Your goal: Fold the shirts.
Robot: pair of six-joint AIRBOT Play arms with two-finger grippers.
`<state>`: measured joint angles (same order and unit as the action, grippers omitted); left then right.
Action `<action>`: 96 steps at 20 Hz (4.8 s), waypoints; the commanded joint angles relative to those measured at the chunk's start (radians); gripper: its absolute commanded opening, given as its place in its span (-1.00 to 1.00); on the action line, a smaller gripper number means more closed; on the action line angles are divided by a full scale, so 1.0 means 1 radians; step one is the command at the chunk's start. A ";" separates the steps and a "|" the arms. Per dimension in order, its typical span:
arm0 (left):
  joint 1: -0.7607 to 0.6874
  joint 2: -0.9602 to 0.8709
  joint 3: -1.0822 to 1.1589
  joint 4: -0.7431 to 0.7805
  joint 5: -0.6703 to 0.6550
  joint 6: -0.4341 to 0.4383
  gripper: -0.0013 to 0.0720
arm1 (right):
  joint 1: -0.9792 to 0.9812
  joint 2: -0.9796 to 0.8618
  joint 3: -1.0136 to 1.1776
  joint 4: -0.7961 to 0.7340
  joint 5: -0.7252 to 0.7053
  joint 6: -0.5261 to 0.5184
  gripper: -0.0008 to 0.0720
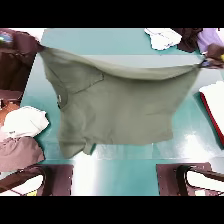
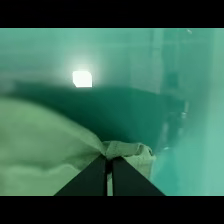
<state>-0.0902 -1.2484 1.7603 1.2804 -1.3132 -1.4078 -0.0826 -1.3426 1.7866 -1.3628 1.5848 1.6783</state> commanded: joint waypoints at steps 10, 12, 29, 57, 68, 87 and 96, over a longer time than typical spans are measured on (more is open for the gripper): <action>0.086 -0.245 -0.121 0.151 0.218 0.013 -0.88 | 0.108 -0.089 -0.327 -0.122 -0.507 -0.012 -0.93; 0.115 -0.245 -0.179 0.147 0.186 0.031 -0.88 | 0.121 -0.084 -0.391 -0.121 -0.502 -0.012 -0.93; 0.127 -0.245 -0.379 0.113 -0.038 0.107 0.22 | 0.187 -0.064 -0.602 -0.071 -0.504 -0.012 0.28; 0.128 0.318 -1.347 -0.145 0.014 -0.088 0.22 | 0.118 0.175 -0.526 -0.069 -0.230 -0.120 0.26; 0.128 0.319 -1.265 -0.164 0.044 -0.077 -0.88 | 0.118 0.227 -0.682 -0.039 -0.169 -0.119 0.26; 0.128 0.319 -1.102 -0.162 -0.038 -0.024 -0.88 | 0.126 0.093 -1.075 0.348 -0.454 -0.124 0.00; 0.087 0.436 -1.036 -0.160 -0.130 -0.056 -0.88 | 0.076 0.320 -1.075 0.229 -0.215 -0.126 -0.93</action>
<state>0.0208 -0.8776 0.6983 1.1198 -1.3972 -1.4284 0.0250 -1.1259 0.7124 -1.0916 1.2404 1.5505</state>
